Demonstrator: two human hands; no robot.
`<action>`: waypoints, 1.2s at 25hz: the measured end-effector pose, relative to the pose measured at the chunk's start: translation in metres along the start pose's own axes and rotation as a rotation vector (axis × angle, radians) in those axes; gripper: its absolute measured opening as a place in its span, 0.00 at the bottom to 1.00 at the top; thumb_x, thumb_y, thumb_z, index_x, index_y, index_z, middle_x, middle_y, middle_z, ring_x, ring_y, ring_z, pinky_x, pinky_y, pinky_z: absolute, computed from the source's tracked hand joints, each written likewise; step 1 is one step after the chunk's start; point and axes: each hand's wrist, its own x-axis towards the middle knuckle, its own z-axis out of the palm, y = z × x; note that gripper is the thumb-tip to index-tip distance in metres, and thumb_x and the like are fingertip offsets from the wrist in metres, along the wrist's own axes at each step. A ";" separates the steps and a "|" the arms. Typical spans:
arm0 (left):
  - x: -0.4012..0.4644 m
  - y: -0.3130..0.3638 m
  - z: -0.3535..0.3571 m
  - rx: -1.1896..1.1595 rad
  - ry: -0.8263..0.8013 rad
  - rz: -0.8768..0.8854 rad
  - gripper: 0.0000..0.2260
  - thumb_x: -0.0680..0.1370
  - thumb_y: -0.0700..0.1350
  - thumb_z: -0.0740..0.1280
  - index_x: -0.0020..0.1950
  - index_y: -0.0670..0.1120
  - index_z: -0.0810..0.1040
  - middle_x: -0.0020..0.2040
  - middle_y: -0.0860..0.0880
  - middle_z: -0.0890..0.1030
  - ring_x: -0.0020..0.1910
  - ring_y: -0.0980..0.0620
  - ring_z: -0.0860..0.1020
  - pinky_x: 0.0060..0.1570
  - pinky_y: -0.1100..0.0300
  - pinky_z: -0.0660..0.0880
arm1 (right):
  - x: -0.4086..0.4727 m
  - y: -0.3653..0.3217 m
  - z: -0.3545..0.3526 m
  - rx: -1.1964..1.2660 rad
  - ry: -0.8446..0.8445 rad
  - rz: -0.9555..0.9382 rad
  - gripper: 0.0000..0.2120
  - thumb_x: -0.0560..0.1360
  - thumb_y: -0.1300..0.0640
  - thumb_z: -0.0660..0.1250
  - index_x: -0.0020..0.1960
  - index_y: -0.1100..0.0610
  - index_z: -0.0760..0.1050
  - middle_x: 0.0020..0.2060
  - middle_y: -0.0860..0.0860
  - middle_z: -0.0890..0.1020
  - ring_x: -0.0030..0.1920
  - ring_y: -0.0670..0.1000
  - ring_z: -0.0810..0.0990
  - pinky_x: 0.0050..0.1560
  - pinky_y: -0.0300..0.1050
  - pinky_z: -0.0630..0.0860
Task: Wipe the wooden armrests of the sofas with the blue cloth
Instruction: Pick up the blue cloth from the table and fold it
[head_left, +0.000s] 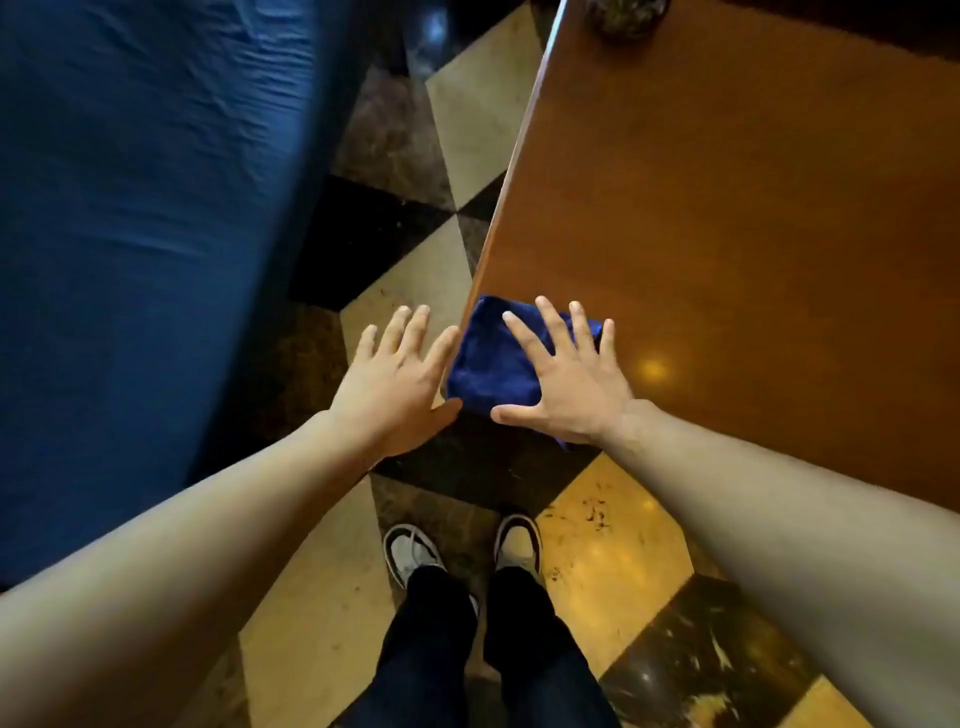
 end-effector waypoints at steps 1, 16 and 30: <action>0.011 0.001 0.014 -0.097 0.009 -0.003 0.37 0.79 0.65 0.59 0.82 0.51 0.51 0.82 0.39 0.57 0.80 0.37 0.57 0.76 0.40 0.61 | 0.009 -0.001 0.010 -0.027 -0.010 0.013 0.53 0.66 0.17 0.51 0.80 0.40 0.32 0.82 0.52 0.39 0.81 0.65 0.38 0.75 0.75 0.42; 0.023 0.052 0.087 -1.189 -0.087 -0.515 0.06 0.69 0.42 0.69 0.44 0.48 0.78 0.40 0.50 0.82 0.43 0.47 0.82 0.33 0.61 0.75 | 0.017 -0.009 0.053 0.451 0.102 0.344 0.17 0.73 0.45 0.73 0.56 0.52 0.74 0.52 0.53 0.81 0.52 0.57 0.80 0.52 0.52 0.76; -0.292 -0.025 0.073 -2.011 0.351 -0.966 0.08 0.65 0.35 0.73 0.41 0.42 0.76 0.32 0.47 0.77 0.29 0.54 0.72 0.31 0.59 0.66 | -0.147 -0.235 0.032 0.840 -0.399 -0.229 0.12 0.74 0.60 0.74 0.55 0.51 0.79 0.46 0.50 0.86 0.47 0.50 0.85 0.53 0.60 0.82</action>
